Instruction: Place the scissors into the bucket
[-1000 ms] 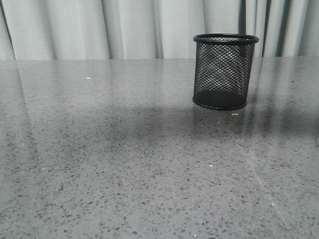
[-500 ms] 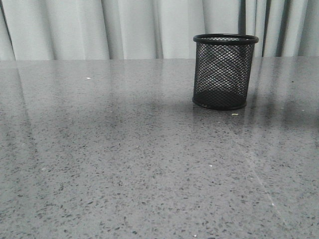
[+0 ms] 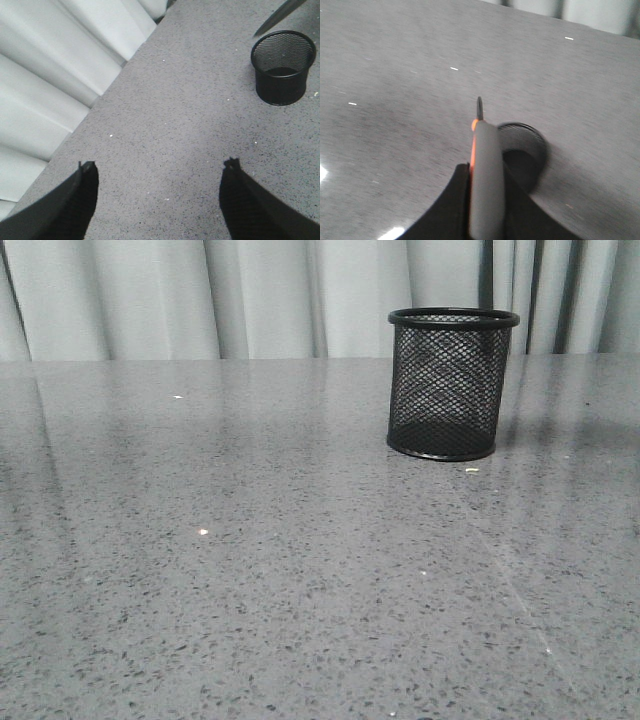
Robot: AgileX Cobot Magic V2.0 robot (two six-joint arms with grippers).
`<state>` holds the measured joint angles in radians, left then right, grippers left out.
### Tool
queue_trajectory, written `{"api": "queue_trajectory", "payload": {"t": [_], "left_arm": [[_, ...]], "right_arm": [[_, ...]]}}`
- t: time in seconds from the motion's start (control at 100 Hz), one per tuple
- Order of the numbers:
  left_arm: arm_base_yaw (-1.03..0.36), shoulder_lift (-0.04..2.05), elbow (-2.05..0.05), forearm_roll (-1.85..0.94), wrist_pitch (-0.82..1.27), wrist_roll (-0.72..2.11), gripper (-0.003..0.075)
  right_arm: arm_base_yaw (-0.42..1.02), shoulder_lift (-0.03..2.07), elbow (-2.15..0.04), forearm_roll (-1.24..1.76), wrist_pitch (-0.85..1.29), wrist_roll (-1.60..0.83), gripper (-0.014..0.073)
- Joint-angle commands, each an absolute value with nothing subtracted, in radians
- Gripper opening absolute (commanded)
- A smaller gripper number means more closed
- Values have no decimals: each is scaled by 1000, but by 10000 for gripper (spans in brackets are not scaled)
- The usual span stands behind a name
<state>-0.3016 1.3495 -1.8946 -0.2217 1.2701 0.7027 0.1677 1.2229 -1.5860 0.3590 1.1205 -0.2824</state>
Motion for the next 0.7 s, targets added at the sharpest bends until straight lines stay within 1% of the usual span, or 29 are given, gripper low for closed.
{"api": "queue_trajectory", "payload": {"t": [0.0, 0.15, 0.52, 0.69], "left_arm": [[-295, 1318, -1925, -257, 1271, 690, 479], [-295, 1318, -1925, -257, 1271, 690, 479], [-295, 1318, -1925, -259, 1271, 690, 479], [-295, 1318, -1925, -259, 1271, 690, 479]], "right_arm": [[161, 1210, -1671, 259, 1141, -231, -42], [161, 1252, -1748, 225, 1294, -225, -42], [163, 1361, -1760, 224, 1294, -217, -42], [189, 1391, -1760, 220, 1294, -217, -43]]}}
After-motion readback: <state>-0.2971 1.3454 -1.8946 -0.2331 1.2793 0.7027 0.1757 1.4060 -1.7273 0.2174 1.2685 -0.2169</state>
